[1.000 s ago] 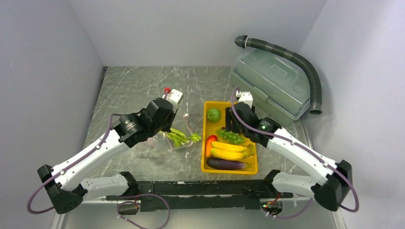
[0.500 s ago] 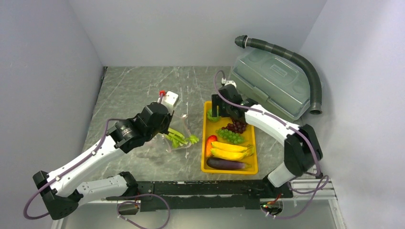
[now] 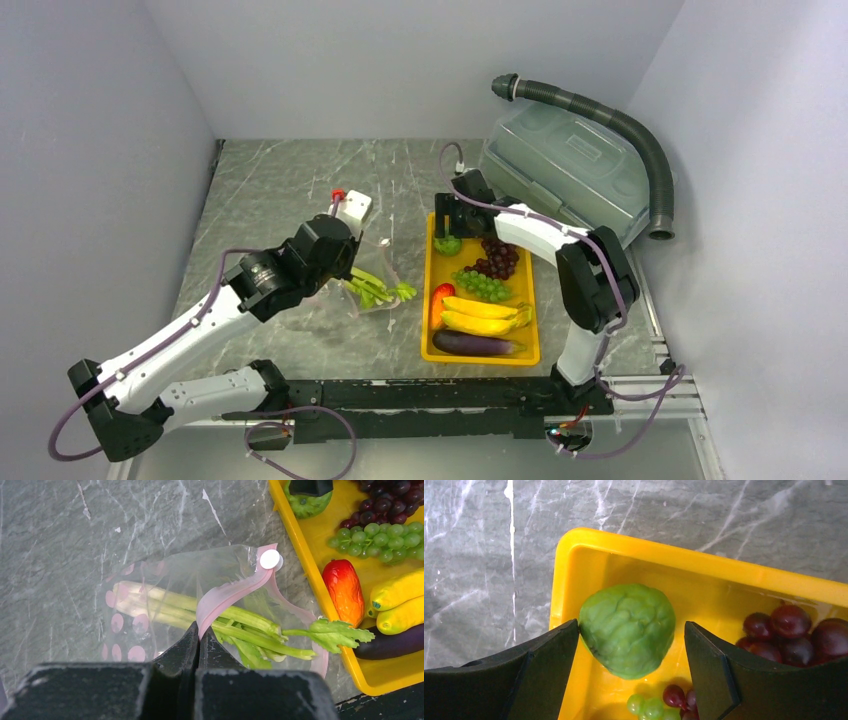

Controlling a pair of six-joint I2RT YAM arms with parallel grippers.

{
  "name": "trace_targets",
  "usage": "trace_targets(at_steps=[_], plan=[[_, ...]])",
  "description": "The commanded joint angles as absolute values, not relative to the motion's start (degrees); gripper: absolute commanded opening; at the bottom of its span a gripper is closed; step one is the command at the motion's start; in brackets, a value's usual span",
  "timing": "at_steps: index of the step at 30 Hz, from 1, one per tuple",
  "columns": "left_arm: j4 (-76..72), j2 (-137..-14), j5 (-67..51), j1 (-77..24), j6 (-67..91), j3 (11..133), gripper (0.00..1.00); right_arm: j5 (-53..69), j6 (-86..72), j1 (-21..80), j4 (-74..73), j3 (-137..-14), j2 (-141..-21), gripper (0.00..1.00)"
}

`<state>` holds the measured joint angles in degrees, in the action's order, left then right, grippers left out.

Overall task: Place the food in the zip-top bag and seal the zipper
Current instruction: Pick up the fake vegetable from the bin.

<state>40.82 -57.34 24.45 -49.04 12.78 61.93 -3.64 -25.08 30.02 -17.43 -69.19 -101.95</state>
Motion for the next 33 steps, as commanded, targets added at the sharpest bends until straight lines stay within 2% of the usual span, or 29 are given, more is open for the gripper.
trace_targets(at_steps=[1,5,8,11,15,18,23,33], plan=[[38.1,-56.1,26.2,-48.8,12.0,61.9,0.00,-1.2,-25.6,29.8,-14.4,-72.0,-104.2,0.81],[38.1,-55.8,26.6,-48.8,11.8,61.8,0.00,-1.1,-25.9,29.8,-13.4,-69.9,-104.8,0.80],[38.1,-55.8,26.9,-48.8,11.8,61.7,0.00,-1.5,-26.1,29.7,-13.4,-68.6,-104.7,0.74],[38.1,-55.9,26.8,-48.7,11.8,61.9,0.00,-2.3,-26.3,29.8,-12.6,-66.8,-103.1,0.64],[38.2,-56.0,27.0,-48.7,11.9,62.0,0.00,-3.6,-25.9,29.9,-13.8,-66.2,-100.2,0.40],[38.2,-55.8,27.0,-48.7,11.9,61.9,0.00,-5.0,-25.7,30.0,-15.1,-65.5,-95.6,0.31],[38.1,-55.8,27.1,-48.7,11.8,61.8,0.00,-3.2,-25.3,31.4,-14.9,-63.1,-86.3,0.28],[37.9,-56.3,26.7,-48.6,11.7,61.9,0.00,1.5,-23.6,41.3,-13.6,-61.1,-72.2,0.28]])
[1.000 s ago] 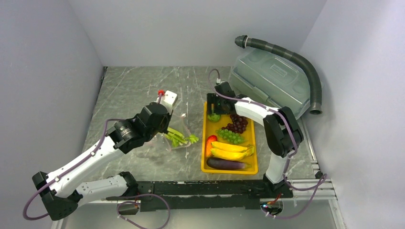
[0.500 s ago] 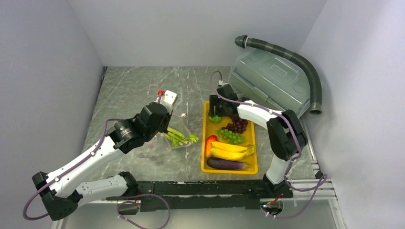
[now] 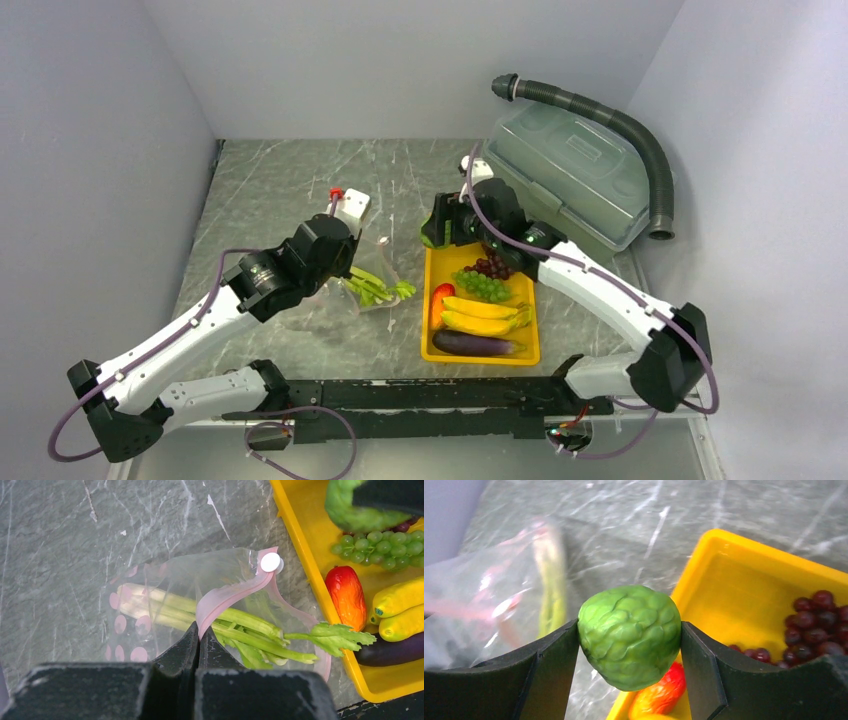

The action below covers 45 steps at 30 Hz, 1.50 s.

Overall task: Place the food in the zip-top bag and seal the zipper
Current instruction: Pick up the fake vegetable from the bin, then place the fake vegetable in the zipper food storage bag.

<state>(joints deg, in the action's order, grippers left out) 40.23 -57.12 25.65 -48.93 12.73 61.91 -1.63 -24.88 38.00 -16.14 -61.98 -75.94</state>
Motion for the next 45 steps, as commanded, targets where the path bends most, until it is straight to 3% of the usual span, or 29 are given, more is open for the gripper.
trace_targets(at_steps=[1,15,33,35,45], plan=[[37.9,-56.3,26.7,-48.5,11.7,62.0,0.00,2.2,-23.4,42.4,-13.3,-60.9,-71.2,0.28],[37.8,-55.9,26.4,-48.3,11.8,62.0,0.00,9.1,-22.6,54.4,-6.0,-60.1,-67.3,0.30],[37.1,-55.2,23.3,-48.0,12.0,61.9,0.00,6.3,-24.0,57.5,-0.2,-63.8,-81.7,0.35],[37.0,-55.2,23.0,-48.0,12.0,61.8,0.00,5.5,-24.5,57.5,-0.3,-64.8,-83.2,0.40],[37.0,-55.0,22.8,-48.1,12.0,61.9,0.00,3.2,-26.2,58.2,1.7,-67.8,-85.5,0.84]])
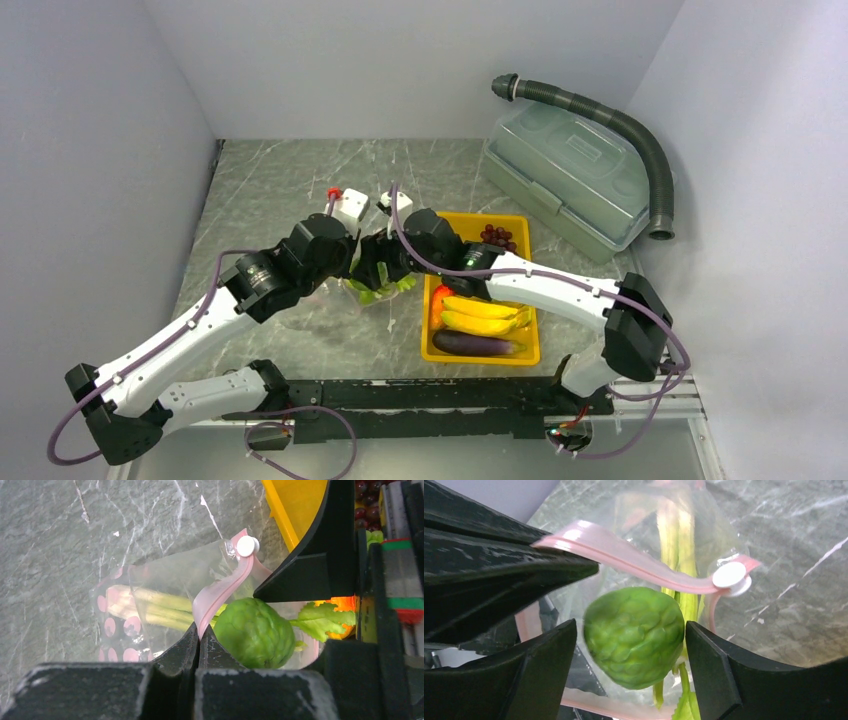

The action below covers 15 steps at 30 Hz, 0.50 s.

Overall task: Place the food in the zip-top bag and seal the zipper
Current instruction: Place the fake vegetable in the zipper food storage bag.

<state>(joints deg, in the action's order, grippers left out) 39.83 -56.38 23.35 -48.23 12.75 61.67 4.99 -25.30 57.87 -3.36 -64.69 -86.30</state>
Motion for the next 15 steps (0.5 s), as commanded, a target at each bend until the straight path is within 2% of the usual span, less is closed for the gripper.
trace_targets(at_steps=[1,2,3,15], plan=[[37.0,-54.9,22.8,-48.1,12.0,61.9,0.00,3.2,-26.1,58.2,2.0,-67.6,-85.3,0.89],[37.0,-54.8,22.9,-48.1,12.0,61.8,0.00,3.1,-26.1,58.2,2.3,-67.5,-85.0,0.96],[36.9,-54.7,22.9,-48.1,12.1,61.8,0.00,3.0,-26.2,58.2,2.4,-67.3,-84.7,0.99],[37.0,-54.4,23.5,-48.0,12.2,61.8,0.00,0.9,-25.3,58.2,0.6,-63.6,-78.0,1.00]])
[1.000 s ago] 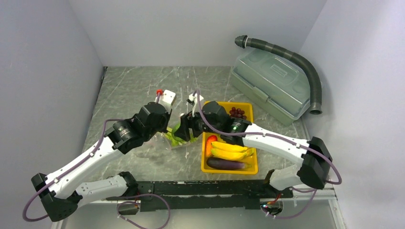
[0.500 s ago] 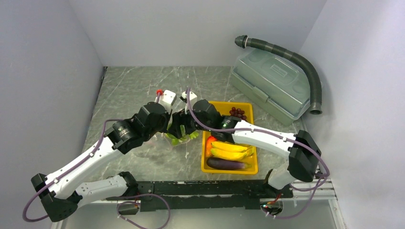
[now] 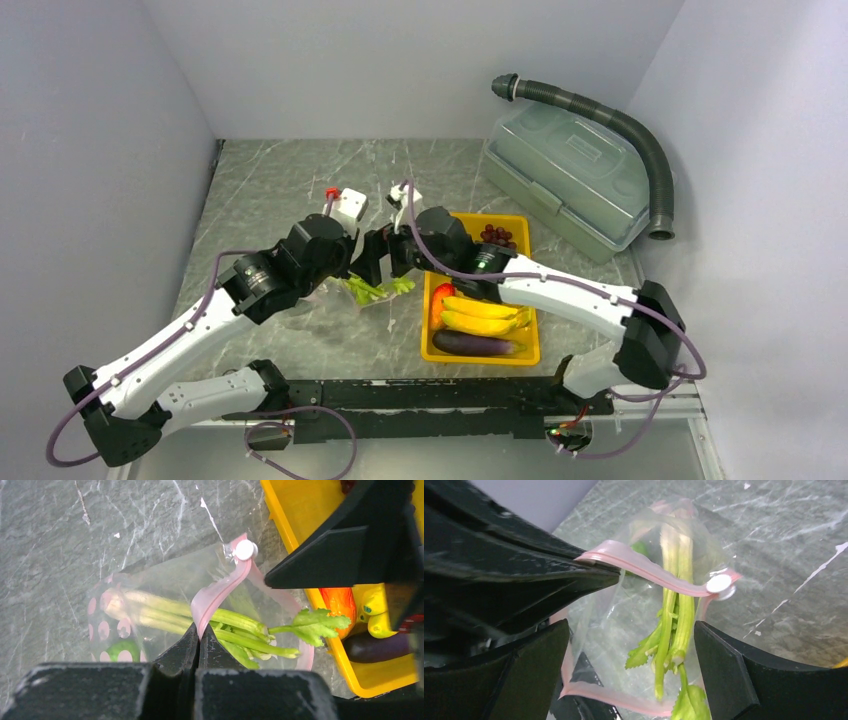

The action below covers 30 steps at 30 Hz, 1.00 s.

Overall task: Place the food in the zip-top bag and seal the zipper
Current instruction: Place the fake vegetable in the zipper food storage bag, then pick up the fake fruit from the bin.

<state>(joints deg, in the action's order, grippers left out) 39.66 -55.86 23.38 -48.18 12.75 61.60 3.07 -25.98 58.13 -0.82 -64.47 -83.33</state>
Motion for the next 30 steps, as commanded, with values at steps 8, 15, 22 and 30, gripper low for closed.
trace_targets(at_steps=[8,15,22,30], plan=[[36.9,-54.2,24.2,-48.1,12.1,61.7,0.00,-5.5,-23.9,58.2,-7.1,-60.4,-69.3,0.97],[36.9,-53.9,24.8,-48.0,12.0,61.5,0.00,-11.4,-24.1,58.2,-17.6,-58.1,-62.1,0.85],[37.0,-54.0,25.0,-48.1,11.9,61.5,0.00,-14.7,-28.4,58.2,-28.1,-54.2,-54.2,0.68],[37.0,-54.1,25.2,-48.1,11.9,61.4,0.00,-23.5,-36.6,58.2,-46.6,-52.1,-49.3,0.67]])
